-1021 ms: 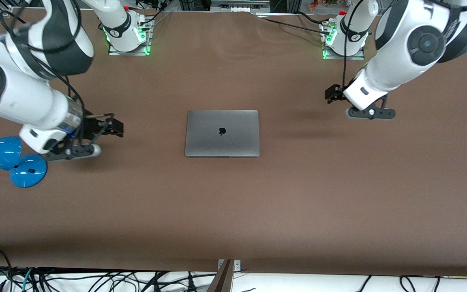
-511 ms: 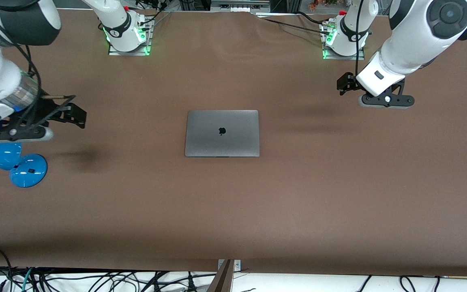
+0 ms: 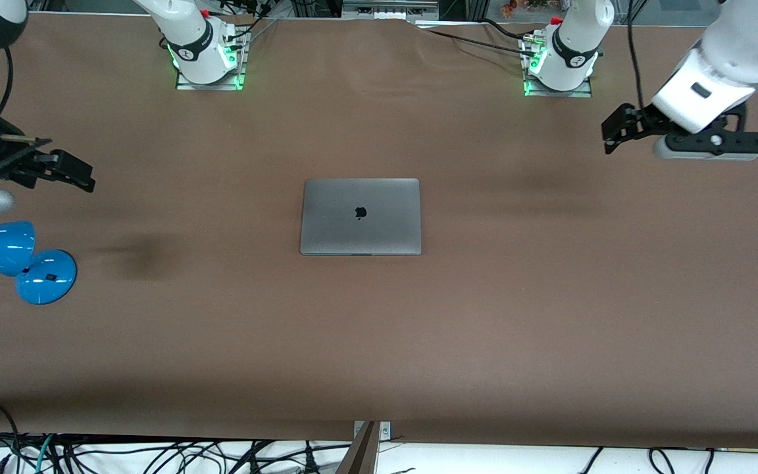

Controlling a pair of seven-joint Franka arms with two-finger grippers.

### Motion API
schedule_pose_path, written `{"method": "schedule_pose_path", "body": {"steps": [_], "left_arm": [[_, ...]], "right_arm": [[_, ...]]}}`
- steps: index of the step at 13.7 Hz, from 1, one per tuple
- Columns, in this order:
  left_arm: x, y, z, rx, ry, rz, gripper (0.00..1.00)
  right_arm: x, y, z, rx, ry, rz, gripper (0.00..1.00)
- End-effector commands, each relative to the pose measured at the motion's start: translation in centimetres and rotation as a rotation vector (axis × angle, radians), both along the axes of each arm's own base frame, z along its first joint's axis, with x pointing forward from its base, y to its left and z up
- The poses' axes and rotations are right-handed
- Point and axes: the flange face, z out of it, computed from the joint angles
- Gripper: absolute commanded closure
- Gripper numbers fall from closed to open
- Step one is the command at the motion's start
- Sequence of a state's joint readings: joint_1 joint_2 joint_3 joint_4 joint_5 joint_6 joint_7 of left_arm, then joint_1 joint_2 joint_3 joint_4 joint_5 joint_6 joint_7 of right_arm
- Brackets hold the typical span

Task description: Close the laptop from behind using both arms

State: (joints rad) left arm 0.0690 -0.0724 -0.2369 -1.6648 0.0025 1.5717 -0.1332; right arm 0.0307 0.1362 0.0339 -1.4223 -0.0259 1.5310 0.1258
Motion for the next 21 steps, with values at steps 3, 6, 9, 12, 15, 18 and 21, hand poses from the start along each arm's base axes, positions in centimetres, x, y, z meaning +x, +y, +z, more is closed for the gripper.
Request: {"method": "schedule_pose_path", "body": {"steps": [3, 6, 9, 12, 15, 18, 21], "left_arm": [[0.7, 3.8, 4.0, 0.037, -0.017, -0.024, 0.0], [1.9, 4.7, 3.4, 0.13, -0.016, -0.018, 0.0], [2.1, 6.6, 2.8, 0.106, 0.006, 0.006, 0.0], [3.3, 8.3, 0.5, -0.007, 0.036, 0.0, 0.0], [2.9, 8.2, -0.3, -0.027, 0.054, 0.002, 0.0], [2.1, 6.1, -1.6, -0.027, 0.029, -0.03, 0.0], [2.4, 6.2, -2.2, -0.026, 0.056, -0.026, 0.0]], "right_arm": [[-3.3, -0.5, 2.9, 0.016, -0.016, -0.033, 0.0], [-3.9, -0.7, 2.9, 0.015, -0.012, -0.075, 0.0], [-4.1, -1.3, 2.6, 0.018, -0.006, -0.089, 0.0], [-4.2, -1.6, 2.8, 0.018, -0.004, -0.095, 0.0], [-4.3, -1.6, 2.8, 0.017, 0.01, -0.093, 0.0], [-4.3, -1.5, 2.3, 0.017, 0.033, -0.092, 0.0], [-4.2, -1.5, 2.3, 0.018, 0.031, -0.09, 0.0]]}}
